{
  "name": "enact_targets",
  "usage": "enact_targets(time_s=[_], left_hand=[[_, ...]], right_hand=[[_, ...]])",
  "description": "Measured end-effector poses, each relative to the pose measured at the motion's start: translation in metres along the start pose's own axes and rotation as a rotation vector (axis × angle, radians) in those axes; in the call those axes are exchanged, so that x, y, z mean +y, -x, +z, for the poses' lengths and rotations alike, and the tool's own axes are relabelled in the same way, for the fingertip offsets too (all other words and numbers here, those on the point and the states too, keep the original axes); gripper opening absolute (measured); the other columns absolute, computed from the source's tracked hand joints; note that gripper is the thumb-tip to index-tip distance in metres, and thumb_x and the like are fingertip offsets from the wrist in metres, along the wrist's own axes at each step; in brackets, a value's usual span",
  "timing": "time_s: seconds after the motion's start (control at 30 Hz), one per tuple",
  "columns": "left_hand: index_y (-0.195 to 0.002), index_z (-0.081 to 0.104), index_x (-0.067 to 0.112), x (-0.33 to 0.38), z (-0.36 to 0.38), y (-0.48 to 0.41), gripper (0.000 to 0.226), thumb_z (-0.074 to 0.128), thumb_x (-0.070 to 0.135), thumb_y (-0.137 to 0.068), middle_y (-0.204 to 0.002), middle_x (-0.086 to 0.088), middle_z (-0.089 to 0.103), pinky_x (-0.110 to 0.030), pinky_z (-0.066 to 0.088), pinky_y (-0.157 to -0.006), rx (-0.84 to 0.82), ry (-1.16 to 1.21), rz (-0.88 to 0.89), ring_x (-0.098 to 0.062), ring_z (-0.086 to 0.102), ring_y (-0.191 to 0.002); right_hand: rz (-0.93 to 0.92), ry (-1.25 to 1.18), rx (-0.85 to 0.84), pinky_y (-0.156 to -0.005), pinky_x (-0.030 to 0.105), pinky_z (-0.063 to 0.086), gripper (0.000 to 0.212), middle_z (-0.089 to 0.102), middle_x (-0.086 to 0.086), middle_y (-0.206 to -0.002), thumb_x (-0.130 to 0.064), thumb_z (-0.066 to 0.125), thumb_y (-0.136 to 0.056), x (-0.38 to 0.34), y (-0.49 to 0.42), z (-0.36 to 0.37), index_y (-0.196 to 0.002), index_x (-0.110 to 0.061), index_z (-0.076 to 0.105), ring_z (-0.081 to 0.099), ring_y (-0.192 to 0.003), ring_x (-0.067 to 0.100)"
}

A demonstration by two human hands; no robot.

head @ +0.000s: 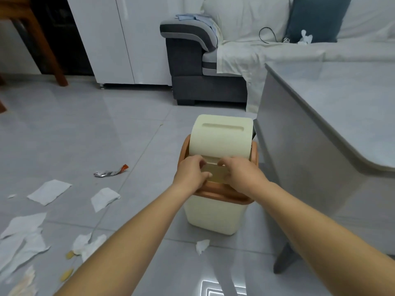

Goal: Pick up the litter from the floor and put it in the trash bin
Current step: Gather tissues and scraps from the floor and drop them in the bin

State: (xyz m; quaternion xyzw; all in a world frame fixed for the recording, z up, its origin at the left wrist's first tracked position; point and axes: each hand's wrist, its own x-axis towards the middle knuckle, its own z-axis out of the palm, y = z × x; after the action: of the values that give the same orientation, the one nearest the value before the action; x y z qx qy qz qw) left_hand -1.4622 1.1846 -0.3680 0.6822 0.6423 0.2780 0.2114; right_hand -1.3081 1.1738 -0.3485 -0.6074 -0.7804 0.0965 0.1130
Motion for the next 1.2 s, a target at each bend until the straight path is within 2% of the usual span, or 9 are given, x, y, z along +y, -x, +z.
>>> enact_targets(time_s=[0.17, 0.27, 0.37, 0.47, 0.6, 0.8, 0.87, 1.03, 1.2], left_hand=[[-0.102, 0.060, 0.022, -0.001, 0.004, 0.018, 0.038, 0.075, 0.031, -0.069, -0.096, 0.005, 0.064, -0.026, 0.050, -0.079, 0.079, 0.157, 0.024, -0.011, 0.061, -0.087], [-0.102, 0.060, 0.024, -0.003, 0.009, 0.038, 0.038, 0.077, 0.028, -0.069, -0.099, 0.005, 0.062, -0.009, 0.045, -0.070, 0.096, 0.250, 0.038, -0.006, 0.062, -0.087], [-0.104, 0.058, 0.023, 0.003, 0.016, 0.063, 0.038, 0.077, 0.025, -0.071, -0.104, 0.004, 0.059, -0.003, 0.044, -0.063, 0.089, 0.296, 0.032, -0.002, 0.060, -0.089], [-0.101, 0.057, 0.026, 0.024, 0.035, 0.095, 0.035, 0.077, 0.025, -0.072, -0.105, 0.004, 0.061, -0.011, 0.047, -0.069, 0.033, 0.298, 0.029, -0.004, 0.060, -0.092], [-0.099, 0.059, 0.023, 0.073, 0.088, 0.149, 0.034, 0.078, 0.021, -0.071, -0.101, -0.002, 0.062, -0.026, 0.051, -0.078, -0.109, 0.258, 0.062, -0.013, 0.060, -0.093], [-0.095, 0.059, 0.027, 0.182, 0.187, 0.222, 0.031, 0.078, 0.020, -0.071, -0.094, 0.005, 0.059, -0.022, 0.051, -0.077, -0.370, 0.184, 0.291, -0.006, 0.059, -0.089], [-0.095, 0.059, 0.027, 0.221, 0.224, 0.241, 0.031, 0.078, 0.021, -0.071, -0.096, 0.004, 0.060, -0.026, 0.051, -0.079, -0.433, 0.138, 0.345, -0.010, 0.061, -0.088], [-0.101, 0.059, 0.025, 0.289, 0.314, 0.284, 0.034, 0.075, 0.031, -0.072, -0.096, 0.007, 0.057, -0.016, 0.050, -0.073, -0.675, 0.030, 0.461, -0.008, 0.059, -0.087], [-0.107, 0.058, 0.024, 0.294, 0.380, 0.319, 0.034, 0.071, 0.031, -0.076, -0.102, 0.007, 0.056, -0.020, 0.042, -0.075, -0.733, -0.101, 0.365, -0.009, 0.056, -0.086]], right_hand=[[-0.039, -0.146, 0.105, -0.085, 0.040, 0.049, 0.035, 0.054, 0.000, -0.116, -0.027, 0.057, -0.086, 0.011, 0.026, -0.006, -0.120, -0.024, 0.051, 0.054, -0.104, 0.021], [-0.083, -0.222, 0.127, -0.086, 0.032, 0.047, 0.038, 0.053, -0.002, -0.117, -0.028, 0.061, -0.085, 0.026, 0.050, -0.013, -0.121, -0.024, 0.050, 0.054, -0.101, 0.016], [-0.111, -0.254, 0.100, -0.087, 0.029, 0.046, 0.043, 0.053, -0.002, -0.119, -0.030, 0.063, -0.085, 0.049, 0.089, -0.022, -0.124, -0.024, 0.047, 0.055, -0.100, 0.014], [-0.149, -0.201, -0.002, -0.091, 0.036, 0.047, 0.046, 0.053, 0.003, -0.120, -0.030, 0.063, -0.084, 0.085, 0.145, -0.030, -0.127, -0.023, 0.046, 0.055, -0.104, 0.017], [-0.108, -0.098, -0.187, -0.093, 0.035, 0.046, 0.050, 0.054, 0.000, -0.124, -0.035, 0.062, -0.085, 0.156, 0.246, -0.046, -0.130, -0.028, 0.043, 0.055, -0.109, 0.017], [0.166, 0.001, -0.281, -0.083, 0.030, 0.049, 0.049, 0.055, -0.005, -0.122, -0.042, 0.060, -0.085, 0.293, 0.417, -0.087, -0.129, -0.032, 0.042, 0.057, -0.103, 0.009], [0.272, -0.018, -0.276, -0.084, 0.030, 0.050, 0.047, 0.057, -0.005, -0.119, -0.041, 0.062, -0.084, 0.337, 0.468, -0.095, -0.127, -0.031, 0.044, 0.057, -0.099, 0.009], [0.496, -0.106, -0.271, -0.085, 0.028, 0.049, 0.045, 0.057, -0.005, -0.115, -0.040, 0.063, -0.083, 0.420, 0.566, -0.076, -0.124, -0.032, 0.046, 0.058, -0.095, 0.008], [0.669, -0.160, -0.287, -0.084, 0.030, 0.047, 0.038, 0.053, -0.006, -0.117, -0.037, 0.059, -0.085, 0.465, 0.607, -0.010, -0.122, -0.032, 0.048, 0.059, -0.096, 0.014]])
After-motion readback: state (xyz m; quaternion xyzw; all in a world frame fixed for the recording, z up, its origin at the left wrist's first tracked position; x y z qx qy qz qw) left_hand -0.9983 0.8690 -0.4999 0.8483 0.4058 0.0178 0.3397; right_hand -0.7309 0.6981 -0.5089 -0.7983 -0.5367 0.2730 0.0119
